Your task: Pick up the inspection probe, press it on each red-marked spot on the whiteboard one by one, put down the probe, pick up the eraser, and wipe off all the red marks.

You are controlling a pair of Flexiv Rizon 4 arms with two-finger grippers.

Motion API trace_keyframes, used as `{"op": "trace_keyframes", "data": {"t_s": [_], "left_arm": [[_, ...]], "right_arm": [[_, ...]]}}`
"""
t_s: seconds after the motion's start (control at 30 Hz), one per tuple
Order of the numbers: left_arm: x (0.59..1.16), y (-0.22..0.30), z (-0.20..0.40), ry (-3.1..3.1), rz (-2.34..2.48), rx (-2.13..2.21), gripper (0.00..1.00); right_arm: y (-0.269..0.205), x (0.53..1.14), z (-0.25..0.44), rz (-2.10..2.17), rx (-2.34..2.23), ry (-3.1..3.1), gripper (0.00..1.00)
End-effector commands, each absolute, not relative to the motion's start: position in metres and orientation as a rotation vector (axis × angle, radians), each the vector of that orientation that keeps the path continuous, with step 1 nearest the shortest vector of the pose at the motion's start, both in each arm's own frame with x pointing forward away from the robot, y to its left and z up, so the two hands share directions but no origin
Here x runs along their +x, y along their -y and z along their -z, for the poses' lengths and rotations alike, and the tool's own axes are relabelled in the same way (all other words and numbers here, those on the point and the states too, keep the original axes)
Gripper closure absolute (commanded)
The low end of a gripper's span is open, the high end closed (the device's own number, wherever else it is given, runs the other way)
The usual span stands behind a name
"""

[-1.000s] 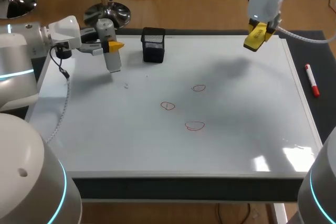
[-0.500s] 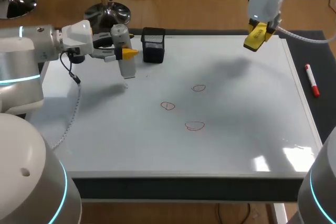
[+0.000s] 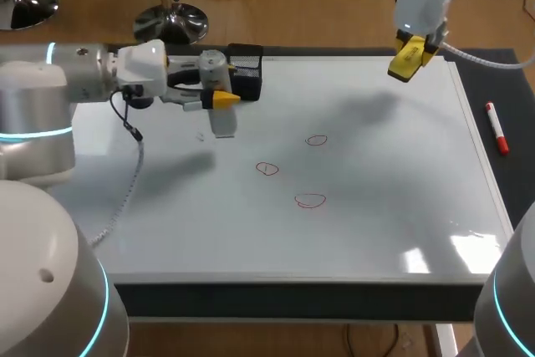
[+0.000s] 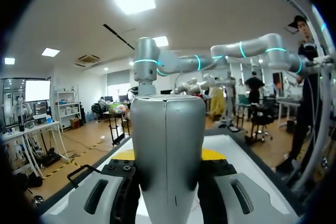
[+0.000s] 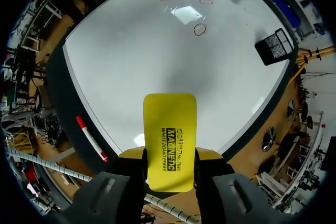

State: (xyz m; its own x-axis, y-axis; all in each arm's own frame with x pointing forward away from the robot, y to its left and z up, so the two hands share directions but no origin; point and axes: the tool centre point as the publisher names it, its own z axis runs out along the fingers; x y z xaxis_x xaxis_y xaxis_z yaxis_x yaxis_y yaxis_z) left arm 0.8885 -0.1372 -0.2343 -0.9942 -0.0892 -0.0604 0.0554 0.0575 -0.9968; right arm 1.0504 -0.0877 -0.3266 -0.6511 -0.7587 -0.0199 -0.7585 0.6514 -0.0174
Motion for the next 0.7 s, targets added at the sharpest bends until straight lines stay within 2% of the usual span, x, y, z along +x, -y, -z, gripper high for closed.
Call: {"op": "trace_keyframes", "data": {"t_s": [0.03,0.7], "left_arm": [[0.889,0.151,0.242,-2.221,2.111,-0.011,1.00],[0.867,0.195,0.260,-2.301,2.167,0.104,1.00]], "right_arm": [[0.089,1.050,0.325,0.016,-1.305,-2.832,1.00],[0.089,1.050,0.325,0.016,-1.305,-2.832,1.00]]}}
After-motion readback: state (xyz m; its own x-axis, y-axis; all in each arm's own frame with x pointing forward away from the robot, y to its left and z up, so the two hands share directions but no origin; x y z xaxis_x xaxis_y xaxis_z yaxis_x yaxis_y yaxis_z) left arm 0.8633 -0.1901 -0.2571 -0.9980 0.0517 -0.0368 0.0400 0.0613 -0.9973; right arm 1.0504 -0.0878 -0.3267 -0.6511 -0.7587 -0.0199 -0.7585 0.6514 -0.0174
